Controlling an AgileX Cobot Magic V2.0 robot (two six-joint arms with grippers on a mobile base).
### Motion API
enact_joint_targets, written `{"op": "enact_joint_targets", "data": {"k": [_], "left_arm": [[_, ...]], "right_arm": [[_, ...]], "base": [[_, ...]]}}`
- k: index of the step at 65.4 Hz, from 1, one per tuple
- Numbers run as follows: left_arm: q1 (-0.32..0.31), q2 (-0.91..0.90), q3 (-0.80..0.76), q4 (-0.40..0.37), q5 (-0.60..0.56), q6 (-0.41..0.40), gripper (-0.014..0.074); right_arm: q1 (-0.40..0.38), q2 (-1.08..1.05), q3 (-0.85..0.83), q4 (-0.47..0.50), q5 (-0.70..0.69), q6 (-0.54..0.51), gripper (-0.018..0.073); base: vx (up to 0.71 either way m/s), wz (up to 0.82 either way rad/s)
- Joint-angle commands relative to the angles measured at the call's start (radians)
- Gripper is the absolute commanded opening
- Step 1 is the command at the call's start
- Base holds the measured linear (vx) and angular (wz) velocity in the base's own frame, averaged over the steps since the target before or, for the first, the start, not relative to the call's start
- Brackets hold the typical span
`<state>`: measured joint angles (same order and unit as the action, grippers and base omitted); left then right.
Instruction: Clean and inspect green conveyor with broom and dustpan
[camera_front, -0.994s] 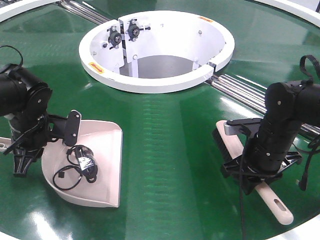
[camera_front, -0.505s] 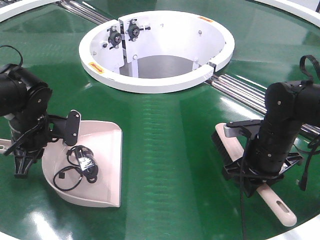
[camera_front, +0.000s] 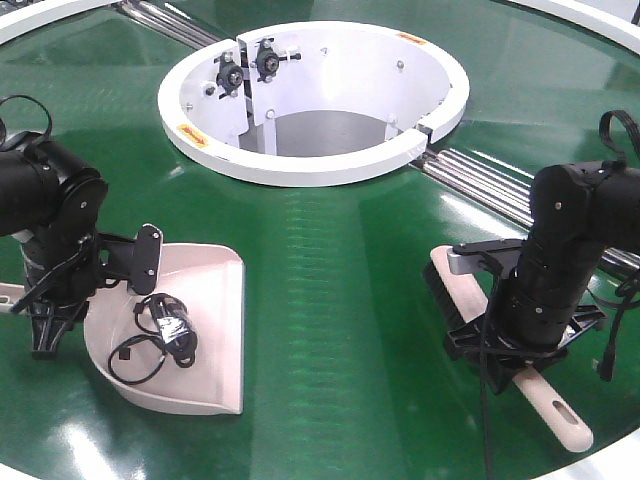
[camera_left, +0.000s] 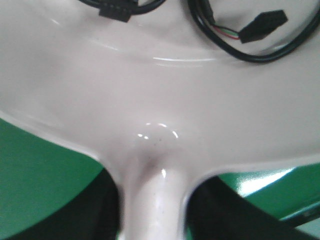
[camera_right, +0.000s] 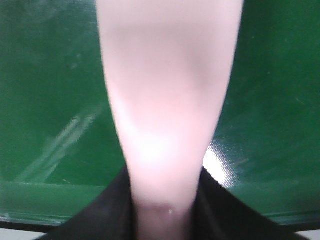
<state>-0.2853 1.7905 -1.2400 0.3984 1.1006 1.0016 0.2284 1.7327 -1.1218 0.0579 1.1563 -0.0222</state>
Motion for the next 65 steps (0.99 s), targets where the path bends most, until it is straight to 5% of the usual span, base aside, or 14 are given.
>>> {"op": "enact_joint_targets", "data": {"k": [1, 20, 45, 65], "left_arm": [[-0.007, -0.042, -0.025, -0.006, 0.005, -0.021, 0.0380], [-0.007, -0.042, -0.025, -0.040, 0.049, -0.037, 0.0594], [-0.007, -0.187, -0.025, -0.113, 0.098, -0.074, 0.0575], [-0.007, -0.407, -0.025, -0.150, 0.136, -0.209, 0.0531]], "right_arm": [[-0.006, -0.041, -0.021, -0.001, -0.014, -0.007, 0.0247], [-0.006, -0.043, -0.025, -0.001, -0.041, -0.008, 0.0452], [-0.006, -0.190, -0.051, -0.006, -0.101, -0.008, 0.0496], [-0.006, -0.343, -0.232, -0.007, -0.161, -0.009, 0.0495]], "base": [[0.00, 0.00], [0.00, 0.00], [0.00, 0.00], [0.00, 0.00]]}}
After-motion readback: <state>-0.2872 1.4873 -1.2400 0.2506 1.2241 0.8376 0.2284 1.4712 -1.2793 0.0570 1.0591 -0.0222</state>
